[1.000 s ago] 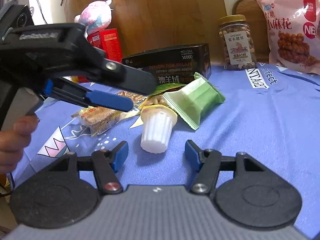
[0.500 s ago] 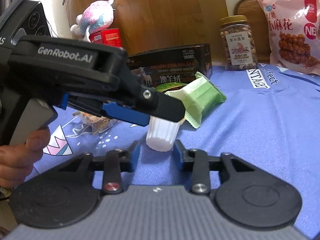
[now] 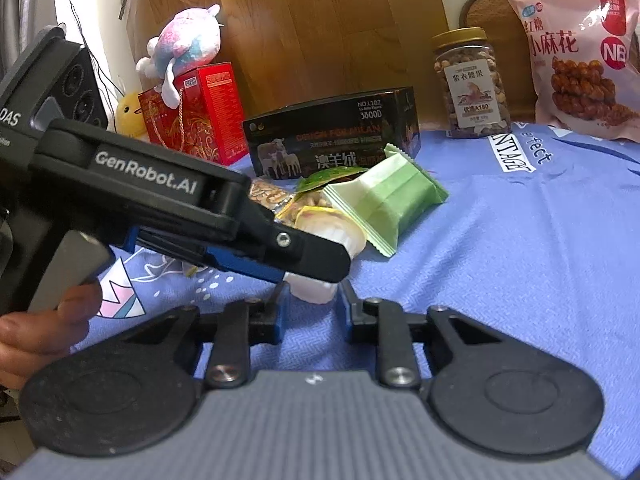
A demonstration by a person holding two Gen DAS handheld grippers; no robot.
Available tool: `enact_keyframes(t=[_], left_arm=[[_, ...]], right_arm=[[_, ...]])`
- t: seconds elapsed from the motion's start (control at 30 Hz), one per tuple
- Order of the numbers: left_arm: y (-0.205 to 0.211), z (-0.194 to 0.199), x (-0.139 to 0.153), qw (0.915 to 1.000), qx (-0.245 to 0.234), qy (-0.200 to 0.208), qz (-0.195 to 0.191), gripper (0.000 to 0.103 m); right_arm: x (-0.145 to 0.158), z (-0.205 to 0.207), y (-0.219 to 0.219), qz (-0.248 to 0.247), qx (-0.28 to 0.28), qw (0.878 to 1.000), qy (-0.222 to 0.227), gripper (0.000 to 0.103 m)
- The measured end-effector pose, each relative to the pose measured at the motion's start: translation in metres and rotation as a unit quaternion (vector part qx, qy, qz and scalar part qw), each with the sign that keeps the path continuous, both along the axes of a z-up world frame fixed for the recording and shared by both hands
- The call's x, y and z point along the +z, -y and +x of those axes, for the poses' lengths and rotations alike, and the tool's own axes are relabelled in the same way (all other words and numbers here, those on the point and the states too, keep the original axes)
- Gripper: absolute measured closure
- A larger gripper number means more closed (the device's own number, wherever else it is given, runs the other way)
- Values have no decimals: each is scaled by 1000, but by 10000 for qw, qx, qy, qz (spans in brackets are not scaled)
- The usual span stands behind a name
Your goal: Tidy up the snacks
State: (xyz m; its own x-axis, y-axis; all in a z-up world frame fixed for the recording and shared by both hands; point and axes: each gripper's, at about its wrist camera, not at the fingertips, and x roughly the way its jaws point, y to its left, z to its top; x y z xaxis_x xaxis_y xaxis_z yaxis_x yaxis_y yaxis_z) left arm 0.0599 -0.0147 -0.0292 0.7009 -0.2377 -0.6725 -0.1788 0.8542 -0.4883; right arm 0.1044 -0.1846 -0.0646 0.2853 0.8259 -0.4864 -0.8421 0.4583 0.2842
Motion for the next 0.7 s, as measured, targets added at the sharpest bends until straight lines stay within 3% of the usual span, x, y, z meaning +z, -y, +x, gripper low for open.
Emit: enact_keyframes(t=[0.37,0.53,0.7], left_arm=[[-26,-24,16,9986,427,294,-84,46],[-28,-22,21,9984,376,426,-63,46],[-19,-12,27,9981,140,595,30,39]], right_arm=[[1,0,2,74,0,10000,-37,74],[0,0,1,35,-6,10000,-69,74],[0,0,0,25,-25,9999,-95,74]])
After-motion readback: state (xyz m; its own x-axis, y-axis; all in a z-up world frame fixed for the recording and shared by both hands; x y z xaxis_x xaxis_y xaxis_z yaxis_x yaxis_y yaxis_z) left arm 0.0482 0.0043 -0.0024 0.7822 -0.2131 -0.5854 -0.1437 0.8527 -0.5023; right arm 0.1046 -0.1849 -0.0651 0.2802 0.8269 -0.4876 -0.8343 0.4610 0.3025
